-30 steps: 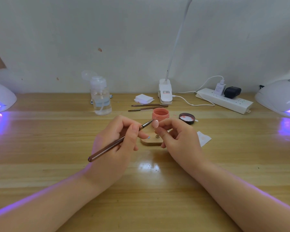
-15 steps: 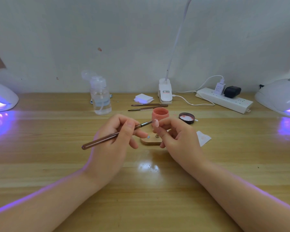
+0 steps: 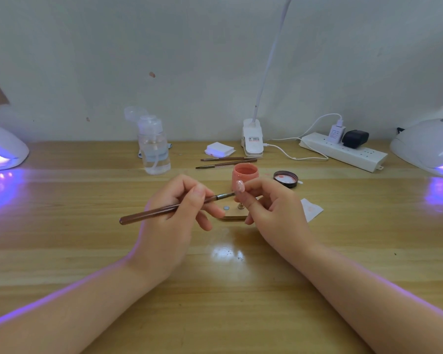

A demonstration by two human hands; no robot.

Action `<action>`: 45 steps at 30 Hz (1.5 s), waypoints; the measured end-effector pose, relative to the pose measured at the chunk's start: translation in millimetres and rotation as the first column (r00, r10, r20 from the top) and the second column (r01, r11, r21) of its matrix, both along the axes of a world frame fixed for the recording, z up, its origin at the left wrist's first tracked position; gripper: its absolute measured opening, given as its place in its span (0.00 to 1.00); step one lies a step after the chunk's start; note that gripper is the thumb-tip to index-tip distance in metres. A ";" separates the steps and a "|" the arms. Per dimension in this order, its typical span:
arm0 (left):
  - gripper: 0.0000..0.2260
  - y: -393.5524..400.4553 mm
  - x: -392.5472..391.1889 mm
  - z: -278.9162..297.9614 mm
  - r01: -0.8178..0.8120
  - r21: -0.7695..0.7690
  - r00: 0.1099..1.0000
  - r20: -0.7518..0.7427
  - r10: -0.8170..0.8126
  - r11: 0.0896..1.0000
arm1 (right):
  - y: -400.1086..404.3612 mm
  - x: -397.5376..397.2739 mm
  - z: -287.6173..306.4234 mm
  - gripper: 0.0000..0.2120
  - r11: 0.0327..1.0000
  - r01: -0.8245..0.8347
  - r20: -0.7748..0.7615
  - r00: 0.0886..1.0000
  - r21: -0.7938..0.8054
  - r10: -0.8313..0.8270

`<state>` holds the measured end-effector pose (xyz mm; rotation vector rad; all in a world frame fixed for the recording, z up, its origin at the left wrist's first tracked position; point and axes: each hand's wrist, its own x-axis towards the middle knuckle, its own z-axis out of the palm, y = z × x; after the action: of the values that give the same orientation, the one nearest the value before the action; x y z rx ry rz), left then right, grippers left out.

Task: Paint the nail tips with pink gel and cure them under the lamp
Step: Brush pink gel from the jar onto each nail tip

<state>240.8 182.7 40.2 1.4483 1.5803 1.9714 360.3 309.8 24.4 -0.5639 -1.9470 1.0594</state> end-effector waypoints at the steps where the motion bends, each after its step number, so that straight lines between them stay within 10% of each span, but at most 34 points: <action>1: 0.10 -0.7 0.3 0.1 0.012 0.007 1.000 0.002 -0.012 1.000 | 0.5 0.1 -0.1 0.03 1.000 -0.001 -0.002 1.000 -0.002 0.001; 45: 0.09 -4.9 2.4 1.3 -0.095 -0.046 0.976 -0.201 0.084 0.994 | -0.6 0.4 -1.2 0.07 0.987 0.102 0.053 0.993 0.123 -0.109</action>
<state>243.2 177.8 41.5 1.6224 1.7974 1.8624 360.7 309.2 23.2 -0.6302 -1.9944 0.8625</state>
